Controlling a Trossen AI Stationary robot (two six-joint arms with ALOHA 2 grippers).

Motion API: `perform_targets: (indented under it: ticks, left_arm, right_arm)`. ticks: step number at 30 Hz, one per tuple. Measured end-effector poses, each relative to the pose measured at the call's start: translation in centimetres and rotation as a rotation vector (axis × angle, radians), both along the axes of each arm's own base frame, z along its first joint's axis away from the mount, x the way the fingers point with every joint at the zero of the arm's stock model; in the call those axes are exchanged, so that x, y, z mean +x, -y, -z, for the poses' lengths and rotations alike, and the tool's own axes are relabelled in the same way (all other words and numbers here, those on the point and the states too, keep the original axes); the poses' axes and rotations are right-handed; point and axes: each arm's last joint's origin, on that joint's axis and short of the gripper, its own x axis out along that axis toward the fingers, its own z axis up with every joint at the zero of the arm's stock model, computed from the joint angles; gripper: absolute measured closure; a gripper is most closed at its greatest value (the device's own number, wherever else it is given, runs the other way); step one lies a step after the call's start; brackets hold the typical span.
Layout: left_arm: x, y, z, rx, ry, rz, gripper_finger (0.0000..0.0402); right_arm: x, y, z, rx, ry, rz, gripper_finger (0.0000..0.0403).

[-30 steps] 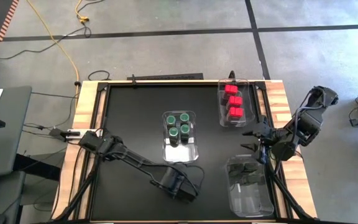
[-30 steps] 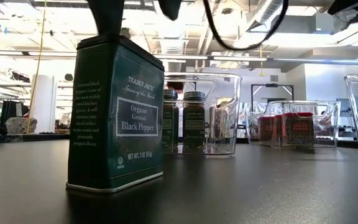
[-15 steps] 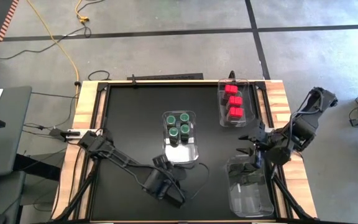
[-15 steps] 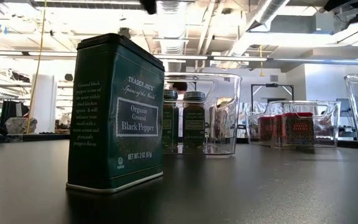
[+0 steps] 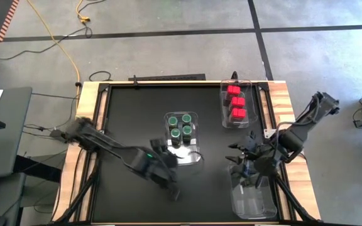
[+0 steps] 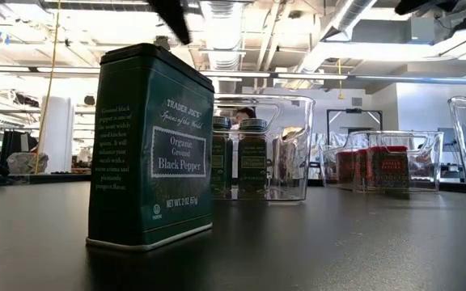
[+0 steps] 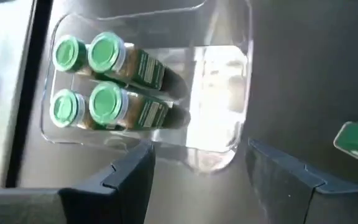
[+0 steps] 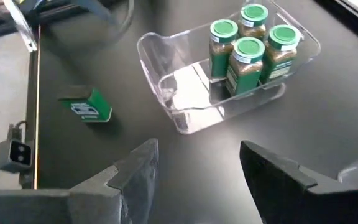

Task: Sort spices by type
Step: Put the black seasoning can into the bottom transparent bin

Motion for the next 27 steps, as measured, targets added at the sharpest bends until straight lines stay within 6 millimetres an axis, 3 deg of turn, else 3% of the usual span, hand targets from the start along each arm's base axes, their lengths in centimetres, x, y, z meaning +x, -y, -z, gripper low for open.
perform_targets:
  ticks: [4,9,13,19,27]
  left_arm:
    - [-5.0,-2.7,0.8,-0.073,0.185,0.058,0.0164]
    - [-11.0,-6.9,3.5,-0.169,0.461,0.154,0.0164]
    - [-14.7,-9.7,6.5,-0.219,0.619,0.319,0.0164]
    - [-18.4,-12.8,10.0,-0.213,0.778,0.291,0.0164]
    - [-20.9,-14.8,13.8,-0.207,0.894,0.252,0.0164]
  right_arm:
    - [1.3,-0.2,0.8,-0.014,-0.018,0.032,0.0147]
    - [3.3,-0.3,1.9,-0.024,-0.033,0.08,0.0147]
    - [4.9,-0.5,2.0,-0.015,0.026,0.068,0.0147]
    - [7.4,-0.8,0.2,-0.032,0.112,0.023,0.0147]
    - [11.7,-1.3,-3.4,-0.131,0.097,-0.122,0.0147]
